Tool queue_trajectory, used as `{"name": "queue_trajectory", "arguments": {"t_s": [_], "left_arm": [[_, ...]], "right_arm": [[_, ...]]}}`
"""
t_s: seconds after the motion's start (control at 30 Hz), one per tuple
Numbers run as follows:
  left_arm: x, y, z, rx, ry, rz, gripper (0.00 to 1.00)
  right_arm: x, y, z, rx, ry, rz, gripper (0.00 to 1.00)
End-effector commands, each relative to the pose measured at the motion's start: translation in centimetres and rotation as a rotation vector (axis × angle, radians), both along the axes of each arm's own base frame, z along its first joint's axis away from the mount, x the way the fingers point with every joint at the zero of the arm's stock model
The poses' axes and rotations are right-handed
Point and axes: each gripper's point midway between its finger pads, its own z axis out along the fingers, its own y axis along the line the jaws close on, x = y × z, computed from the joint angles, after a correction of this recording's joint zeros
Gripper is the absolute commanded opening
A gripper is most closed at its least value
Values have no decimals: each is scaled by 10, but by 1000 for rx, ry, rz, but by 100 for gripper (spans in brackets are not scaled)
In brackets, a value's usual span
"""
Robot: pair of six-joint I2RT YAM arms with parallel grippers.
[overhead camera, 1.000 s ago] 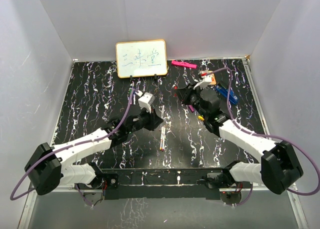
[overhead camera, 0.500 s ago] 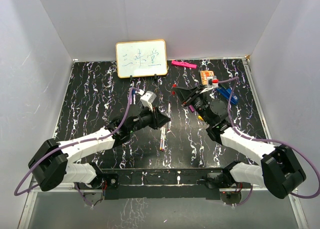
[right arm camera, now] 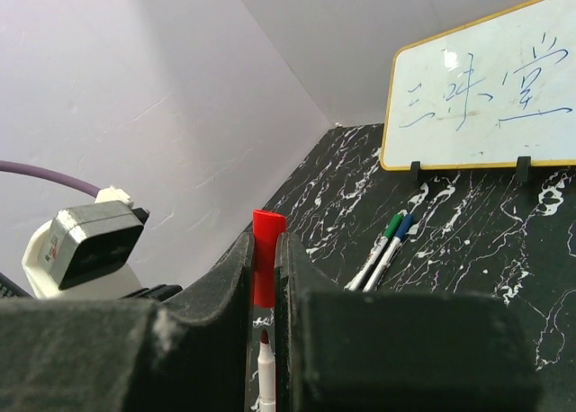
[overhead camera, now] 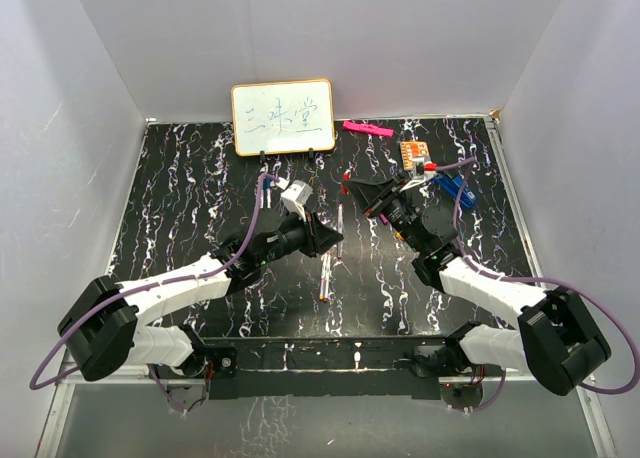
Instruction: Insert the pens into the pen caps
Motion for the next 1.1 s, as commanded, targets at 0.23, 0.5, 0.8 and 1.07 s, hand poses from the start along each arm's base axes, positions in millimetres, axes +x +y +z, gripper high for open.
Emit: {"name": "queue_trajectory", "arguments": {"t_s": [0.23, 0.5, 0.8, 1.07], "left_arm": [[1, -8, 30, -63, -59, -29, 0], [2, -6, 28, -53, -60, -17, 0], [3, -4, 27, -45, -59, -7, 0], [4, -3, 25, -41, -57, 2, 0]], "right_arm": [[-5, 3, 9, 34, -38, 36, 0], [-8, 4, 5, 31, -29, 47, 0], [-11, 8, -3, 32, -8, 64, 0], [-14, 11, -4, 30, -5, 70, 0]]}}
